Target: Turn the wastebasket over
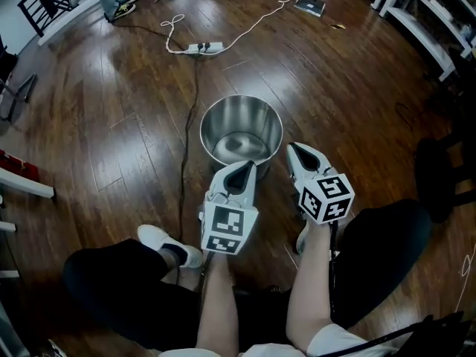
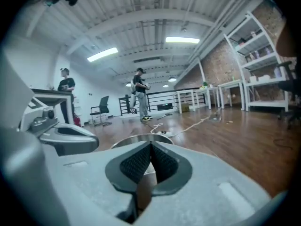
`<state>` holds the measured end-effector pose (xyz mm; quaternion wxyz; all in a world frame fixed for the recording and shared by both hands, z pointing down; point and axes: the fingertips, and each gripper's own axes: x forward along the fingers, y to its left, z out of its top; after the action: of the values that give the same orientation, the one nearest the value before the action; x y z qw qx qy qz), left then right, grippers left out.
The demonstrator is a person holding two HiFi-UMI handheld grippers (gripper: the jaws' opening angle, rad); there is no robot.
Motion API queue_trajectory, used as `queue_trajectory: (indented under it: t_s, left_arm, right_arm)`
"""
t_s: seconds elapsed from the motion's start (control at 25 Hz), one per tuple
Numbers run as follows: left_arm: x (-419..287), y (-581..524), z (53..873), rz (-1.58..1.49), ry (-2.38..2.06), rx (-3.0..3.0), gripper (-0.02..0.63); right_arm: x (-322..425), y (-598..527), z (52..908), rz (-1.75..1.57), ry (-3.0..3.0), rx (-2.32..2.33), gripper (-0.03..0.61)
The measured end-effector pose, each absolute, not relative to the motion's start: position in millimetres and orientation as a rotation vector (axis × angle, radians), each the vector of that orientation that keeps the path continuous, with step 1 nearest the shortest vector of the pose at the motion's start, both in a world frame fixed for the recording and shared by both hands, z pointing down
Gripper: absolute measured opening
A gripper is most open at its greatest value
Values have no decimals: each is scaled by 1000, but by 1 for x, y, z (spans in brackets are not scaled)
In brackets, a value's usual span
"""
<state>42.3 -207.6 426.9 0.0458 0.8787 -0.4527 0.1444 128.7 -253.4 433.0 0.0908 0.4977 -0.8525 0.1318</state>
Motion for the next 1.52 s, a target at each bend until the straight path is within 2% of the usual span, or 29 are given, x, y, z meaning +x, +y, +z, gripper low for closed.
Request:
queue_trajectory:
  t_s: [0.16, 0.32, 0.64, 1.2, 1.52]
  left_arm:
    - [18, -169, 383, 249, -1469, 2675, 17]
    - [-1, -124, 361, 224, -1535, 2678, 17]
    - [-15, -29, 333, 134, -1530, 2721, 17]
    - [-21, 122, 311, 86, -1399, 2841, 17]
    - [-49, 193, 299, 58, -1313, 2913, 17]
  right_arm:
    - [81, -195, 401, 245, -2649, 1264, -15]
    - [56, -139, 371, 164, -2711, 1204, -15]
    - [53, -32, 330, 127, -2759, 1372, -14]
    - [75, 148, 314, 152, -2614, 1697, -11]
    - [39, 224, 298, 104, -2588, 1773, -11]
